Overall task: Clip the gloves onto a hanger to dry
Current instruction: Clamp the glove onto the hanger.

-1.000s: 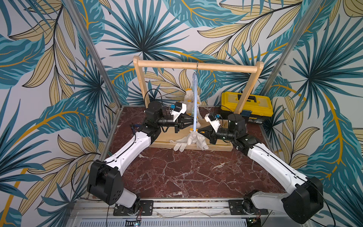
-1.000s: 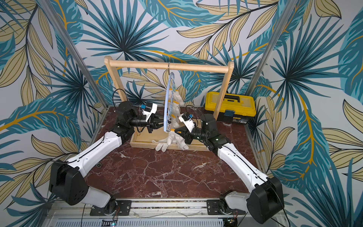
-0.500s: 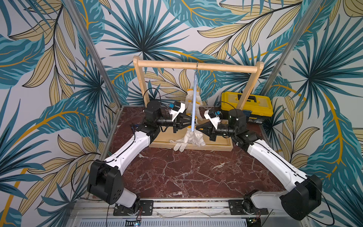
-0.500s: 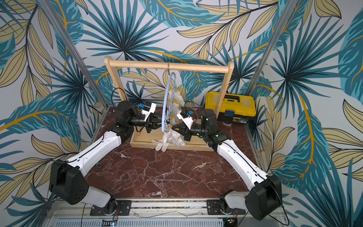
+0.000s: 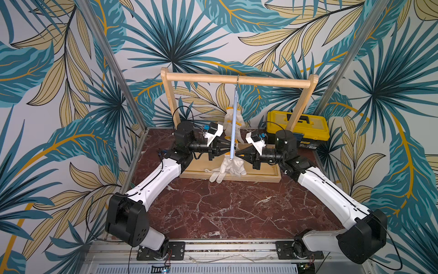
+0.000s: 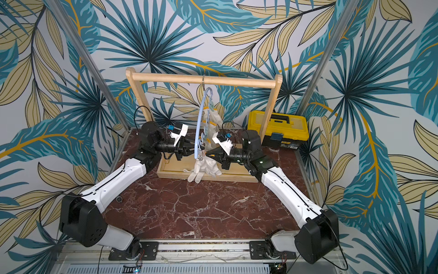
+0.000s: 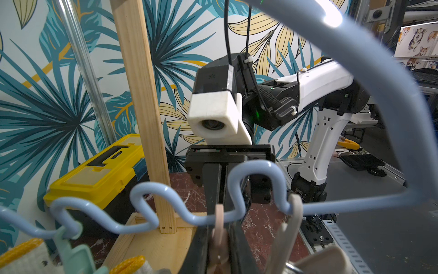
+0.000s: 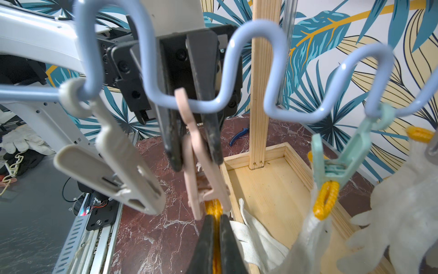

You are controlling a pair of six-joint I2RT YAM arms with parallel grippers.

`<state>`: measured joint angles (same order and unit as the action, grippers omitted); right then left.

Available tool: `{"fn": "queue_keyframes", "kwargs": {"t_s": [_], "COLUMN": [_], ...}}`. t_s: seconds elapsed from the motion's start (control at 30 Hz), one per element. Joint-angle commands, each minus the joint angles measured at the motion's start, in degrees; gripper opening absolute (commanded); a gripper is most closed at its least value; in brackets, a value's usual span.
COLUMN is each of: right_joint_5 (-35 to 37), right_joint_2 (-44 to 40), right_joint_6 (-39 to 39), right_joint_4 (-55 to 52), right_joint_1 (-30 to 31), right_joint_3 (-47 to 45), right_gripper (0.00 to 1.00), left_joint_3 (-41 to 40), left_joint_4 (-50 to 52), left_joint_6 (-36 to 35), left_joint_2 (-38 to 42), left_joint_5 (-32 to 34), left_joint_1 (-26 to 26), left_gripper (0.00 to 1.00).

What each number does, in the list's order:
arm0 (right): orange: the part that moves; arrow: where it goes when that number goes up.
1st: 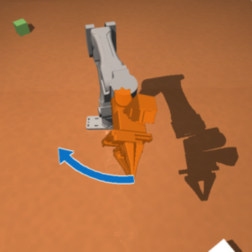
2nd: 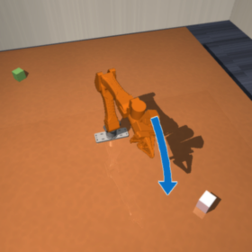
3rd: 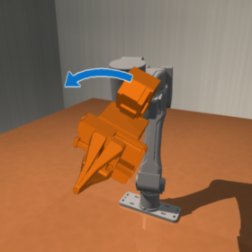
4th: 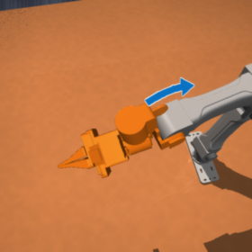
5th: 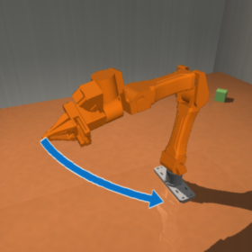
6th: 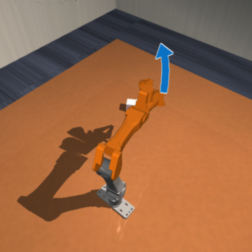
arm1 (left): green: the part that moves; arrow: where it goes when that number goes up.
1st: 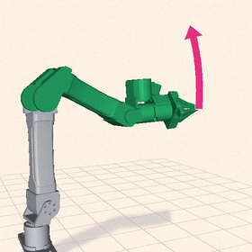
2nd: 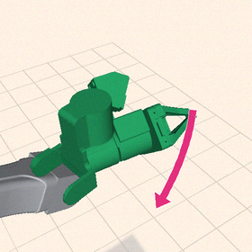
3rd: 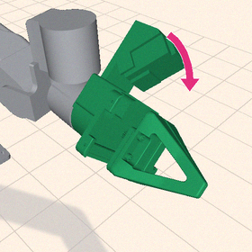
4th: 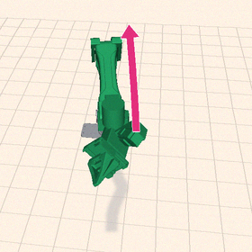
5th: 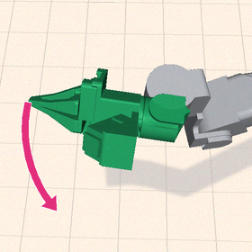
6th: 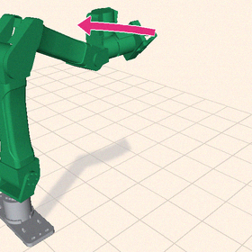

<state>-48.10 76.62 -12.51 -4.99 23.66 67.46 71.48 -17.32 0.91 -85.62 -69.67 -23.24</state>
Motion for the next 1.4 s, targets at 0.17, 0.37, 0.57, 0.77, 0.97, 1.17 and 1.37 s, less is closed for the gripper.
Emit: {"fn": "queue_keyframes", "kwargs": {"t_s": [0.17,0.37,0.57,0.77,0.97,1.17,1.37], "right_joint_5": [-1.1,-1.4,-1.0,0.6,1.2,1.1,3.2], "right_joint_2": [-0.7,-0.9,-2.0,-2.7,-3.4,-2.8,-3.1], "right_joint_6": [0.2,2.0,2.7,4.3,5.5,5.6,5.2], "right_joint_4": [2.1,4.9,5.8,7.6,10.3,9.9,8.1], "right_joint_1": [-0.2,-0.1,-0.1,-0.1,-0.1,-0.1,-0.2], "right_joint_3": [0.9,0.3,0.0,-0.5,-1.3,-1.7,-2.1], "right_gripper": [0.0,0.0,0.0,0.0,0.03,0.19,0.33], "left_joint_3": [0.9,0.1,-0.2,-0.5,-0.9,-1.2,-2.9], "left_joint_4": [1.2,1.2,1.2,1.2,1.2,1.2,1.2], "left_joint_6": [0.1,-0.3,-0.3,-0.4,-0.7,-0.8,-1.4], "left_joint_2": [-0.8,-0.2,-0.1,-0.1,-0.1,0.5,2.6], "left_joint_5": [-4.2,-3.8,-3.3,-3.1,-1.9,-0.2,4.8], "left_joint_1": [-0.2,-0.1,0.0,0.0,0.0,0.0,0.0], "left_gripper": [0.0,0.0,0.0,0.0,0.01,0.28,0.54]}}
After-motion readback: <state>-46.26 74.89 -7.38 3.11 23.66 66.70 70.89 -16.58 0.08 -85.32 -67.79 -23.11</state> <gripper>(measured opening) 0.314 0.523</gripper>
